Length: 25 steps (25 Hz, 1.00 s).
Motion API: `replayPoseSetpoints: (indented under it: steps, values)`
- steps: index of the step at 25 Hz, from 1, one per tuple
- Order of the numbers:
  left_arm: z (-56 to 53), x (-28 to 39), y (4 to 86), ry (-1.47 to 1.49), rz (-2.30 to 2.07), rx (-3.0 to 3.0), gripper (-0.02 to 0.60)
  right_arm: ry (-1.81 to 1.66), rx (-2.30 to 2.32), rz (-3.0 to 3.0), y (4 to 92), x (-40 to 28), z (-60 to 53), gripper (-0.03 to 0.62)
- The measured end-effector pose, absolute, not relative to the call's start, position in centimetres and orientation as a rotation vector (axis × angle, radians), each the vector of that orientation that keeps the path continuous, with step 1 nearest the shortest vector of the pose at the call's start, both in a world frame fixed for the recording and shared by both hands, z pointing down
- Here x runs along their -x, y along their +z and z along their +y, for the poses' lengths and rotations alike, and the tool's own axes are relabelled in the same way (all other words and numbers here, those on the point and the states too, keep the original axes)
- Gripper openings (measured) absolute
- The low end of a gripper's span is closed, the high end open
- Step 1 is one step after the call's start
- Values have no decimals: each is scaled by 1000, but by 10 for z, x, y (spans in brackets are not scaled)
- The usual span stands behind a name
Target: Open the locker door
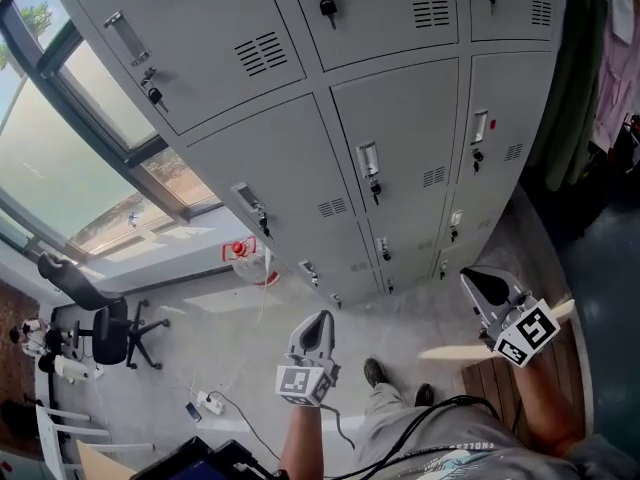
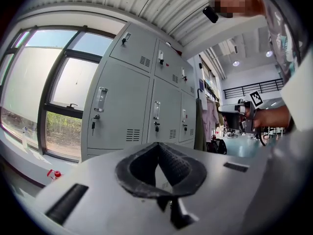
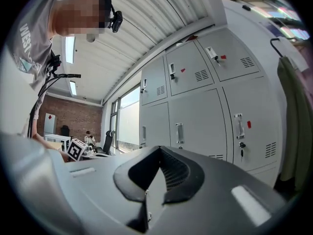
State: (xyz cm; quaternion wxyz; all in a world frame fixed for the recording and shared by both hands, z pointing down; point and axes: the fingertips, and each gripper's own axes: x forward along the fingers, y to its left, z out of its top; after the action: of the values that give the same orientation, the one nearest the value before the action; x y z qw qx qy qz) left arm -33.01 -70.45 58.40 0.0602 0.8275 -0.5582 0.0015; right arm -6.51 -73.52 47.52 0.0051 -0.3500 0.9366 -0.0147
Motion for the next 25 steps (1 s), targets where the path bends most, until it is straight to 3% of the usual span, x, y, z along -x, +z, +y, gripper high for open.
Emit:
replayPoseSetpoints:
  steps: [15, 20, 25]
  values:
    - [-834, 418, 693, 68, -1707, -2415, 13, -118, 1117, 2980, 523, 147, -815, -5]
    - [-871, 440, 732, 108, -1779, -2264, 94, -184, 1164, 3016, 556, 157, -828, -5]
    - [-893, 470, 808, 209, -1955, -2127, 107, -236, 1220, 3049, 591, 164, -832, -5]
